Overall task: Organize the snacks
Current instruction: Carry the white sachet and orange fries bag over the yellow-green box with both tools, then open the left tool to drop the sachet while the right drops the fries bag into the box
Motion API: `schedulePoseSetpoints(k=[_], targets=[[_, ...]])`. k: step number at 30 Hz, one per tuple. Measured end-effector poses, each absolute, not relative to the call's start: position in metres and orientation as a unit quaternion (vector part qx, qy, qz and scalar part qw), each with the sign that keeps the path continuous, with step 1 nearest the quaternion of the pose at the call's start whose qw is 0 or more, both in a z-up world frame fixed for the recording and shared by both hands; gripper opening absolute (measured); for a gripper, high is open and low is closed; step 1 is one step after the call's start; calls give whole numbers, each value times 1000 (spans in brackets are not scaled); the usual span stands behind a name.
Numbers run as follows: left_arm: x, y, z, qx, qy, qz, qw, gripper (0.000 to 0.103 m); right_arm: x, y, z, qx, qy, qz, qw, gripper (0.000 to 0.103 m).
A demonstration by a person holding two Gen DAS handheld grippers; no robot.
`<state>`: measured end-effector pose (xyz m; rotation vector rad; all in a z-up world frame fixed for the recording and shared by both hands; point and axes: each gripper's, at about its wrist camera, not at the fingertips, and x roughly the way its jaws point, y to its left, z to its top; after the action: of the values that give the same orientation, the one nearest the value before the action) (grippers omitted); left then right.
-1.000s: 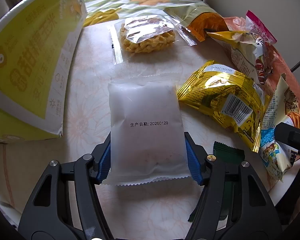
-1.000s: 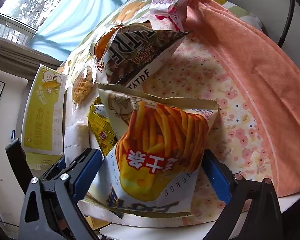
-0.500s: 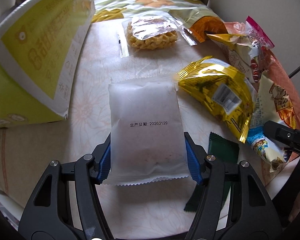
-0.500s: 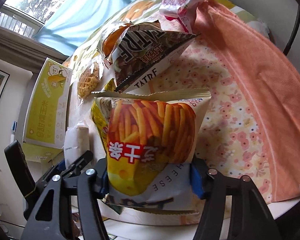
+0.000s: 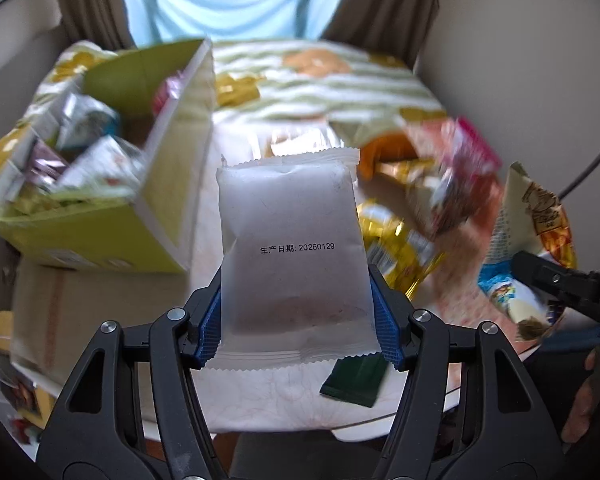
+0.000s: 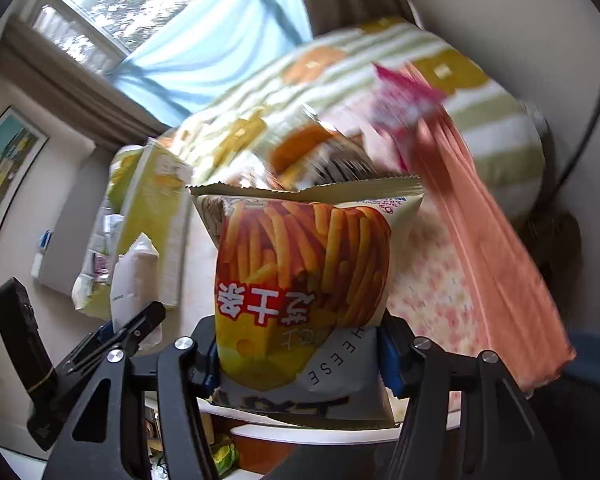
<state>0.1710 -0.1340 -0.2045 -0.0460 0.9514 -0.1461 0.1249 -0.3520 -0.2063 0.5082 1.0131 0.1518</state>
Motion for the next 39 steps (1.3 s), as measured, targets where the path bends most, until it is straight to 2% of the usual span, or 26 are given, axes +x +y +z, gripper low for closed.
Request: schedulePoseSetpoints(k=[9,17,28,39], targets=[[174,-81,-117,-44,389,-34,920,60,152,-309,-135,194,432,127,871,56],[202,-10,-91,-56,371,-11,927,60,188,-242,-110,174,416,164,877,56],[265,102,-125,-54,418,-16,907,60,250,-114,-114,129,430,193,873,56],[310,127,-180,-23,484,-90,870,60,276,-58,-147,117,468,143,864,56]])
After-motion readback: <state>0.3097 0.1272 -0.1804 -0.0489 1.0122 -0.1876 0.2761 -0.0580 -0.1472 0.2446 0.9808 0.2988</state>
